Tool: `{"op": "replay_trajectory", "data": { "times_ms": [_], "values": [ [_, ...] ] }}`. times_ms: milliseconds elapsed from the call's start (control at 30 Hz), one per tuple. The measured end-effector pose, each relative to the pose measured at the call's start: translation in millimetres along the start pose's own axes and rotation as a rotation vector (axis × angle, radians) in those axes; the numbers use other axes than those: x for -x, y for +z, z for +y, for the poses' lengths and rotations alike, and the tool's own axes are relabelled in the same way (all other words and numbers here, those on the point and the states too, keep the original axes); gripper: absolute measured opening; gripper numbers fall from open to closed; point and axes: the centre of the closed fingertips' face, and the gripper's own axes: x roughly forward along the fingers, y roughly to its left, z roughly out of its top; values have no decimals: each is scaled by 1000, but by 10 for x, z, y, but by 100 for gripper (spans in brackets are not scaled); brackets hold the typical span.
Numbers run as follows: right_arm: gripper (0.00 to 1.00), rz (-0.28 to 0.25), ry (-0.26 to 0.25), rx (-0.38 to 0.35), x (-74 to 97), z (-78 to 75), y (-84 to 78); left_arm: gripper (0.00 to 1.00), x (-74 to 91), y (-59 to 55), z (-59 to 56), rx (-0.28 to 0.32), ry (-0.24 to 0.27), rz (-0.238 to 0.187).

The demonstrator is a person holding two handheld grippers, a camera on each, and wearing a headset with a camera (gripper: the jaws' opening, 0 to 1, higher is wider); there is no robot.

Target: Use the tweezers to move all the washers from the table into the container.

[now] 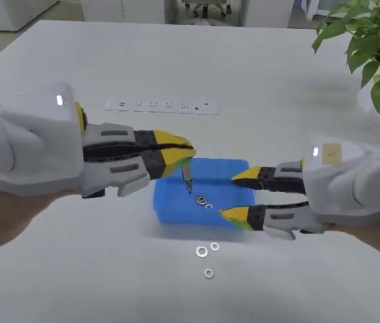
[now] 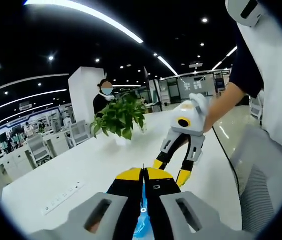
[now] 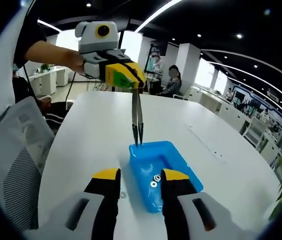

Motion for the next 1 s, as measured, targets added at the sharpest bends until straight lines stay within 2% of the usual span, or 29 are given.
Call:
{"op": "replay_trajectory", "data": {
  "times_ms": [200, 300, 500, 700, 833, 1000],
  "values": [
    [42, -21, 17, -39, 192, 195, -76, 4, 70, 10, -85, 33, 25, -12],
    [47, -36, 25, -55, 265, 292, -99, 4, 85, 13, -169, 34, 24, -11],
    [58, -33, 33, -75, 369, 478, -186, 4, 56, -13, -373, 52, 9, -23],
    [66, -18, 46, -106, 422, 635, -330, 4, -31, -128, -600, 78, -24, -26],
    [70, 5, 62, -123, 428, 685, -450, 4, -77, -250, -732, 93, -48, -12],
    [76, 9, 60, -152, 428, 713, -525, 4, -105, -372, -858, 96, -63, -6]
  ]
}}
